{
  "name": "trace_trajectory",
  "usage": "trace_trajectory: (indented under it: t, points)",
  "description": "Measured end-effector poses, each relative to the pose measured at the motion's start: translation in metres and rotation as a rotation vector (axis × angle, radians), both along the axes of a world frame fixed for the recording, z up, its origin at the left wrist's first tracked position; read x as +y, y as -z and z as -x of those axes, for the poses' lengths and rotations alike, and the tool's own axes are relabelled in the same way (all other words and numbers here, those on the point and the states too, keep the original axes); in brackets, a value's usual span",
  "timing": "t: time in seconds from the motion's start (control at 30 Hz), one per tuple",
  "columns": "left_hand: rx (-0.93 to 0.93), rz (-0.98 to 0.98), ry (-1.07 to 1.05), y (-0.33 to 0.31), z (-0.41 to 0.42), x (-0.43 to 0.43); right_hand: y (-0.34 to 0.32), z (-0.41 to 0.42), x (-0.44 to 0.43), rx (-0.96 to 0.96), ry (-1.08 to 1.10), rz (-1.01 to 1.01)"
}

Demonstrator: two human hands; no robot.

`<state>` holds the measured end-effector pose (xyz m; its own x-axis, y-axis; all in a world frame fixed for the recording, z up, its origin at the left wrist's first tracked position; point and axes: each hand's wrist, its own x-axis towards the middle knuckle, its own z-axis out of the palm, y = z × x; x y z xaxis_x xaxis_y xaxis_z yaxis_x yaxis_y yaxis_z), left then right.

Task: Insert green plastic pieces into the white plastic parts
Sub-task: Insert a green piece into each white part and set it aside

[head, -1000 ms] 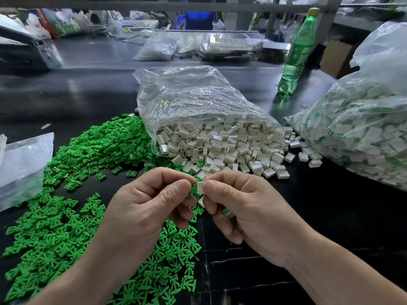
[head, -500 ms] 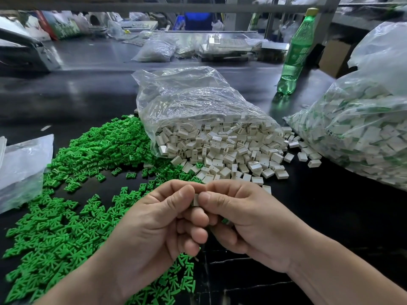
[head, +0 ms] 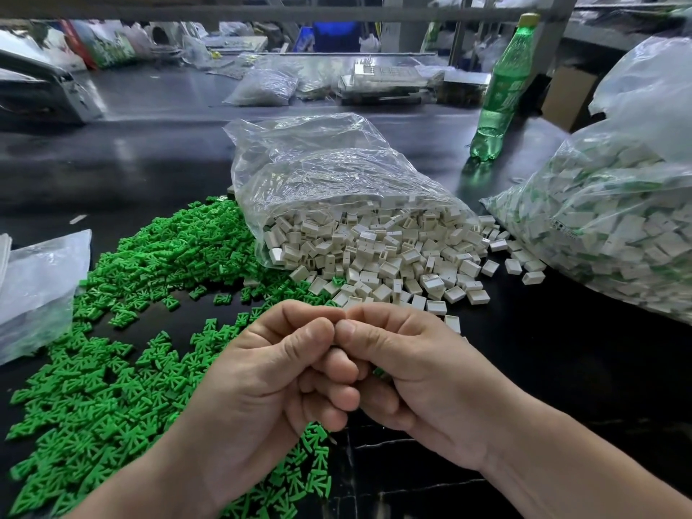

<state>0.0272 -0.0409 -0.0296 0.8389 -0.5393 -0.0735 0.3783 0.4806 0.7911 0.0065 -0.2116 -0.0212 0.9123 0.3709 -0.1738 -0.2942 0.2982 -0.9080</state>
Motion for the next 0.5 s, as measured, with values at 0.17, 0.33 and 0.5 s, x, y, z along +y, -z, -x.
trace_trajectory:
  t: [0.17,0.33,0.5]
  points:
    - [-0.023,-0.009,0.007,-0.0019,0.0013,0.0026,-0.0027,0.0023,0.001,-0.028,-0.023,-0.01]
    - [-0.03,0.053,0.003,-0.0005,0.0017,-0.0011,-0.0042,0.0012,0.0013,-0.026,-0.002,-0.025]
    - [-0.105,0.012,-0.022,0.0024,-0.003,-0.0007,-0.0053,-0.0002,0.0005,-0.016,0.02,-0.013]
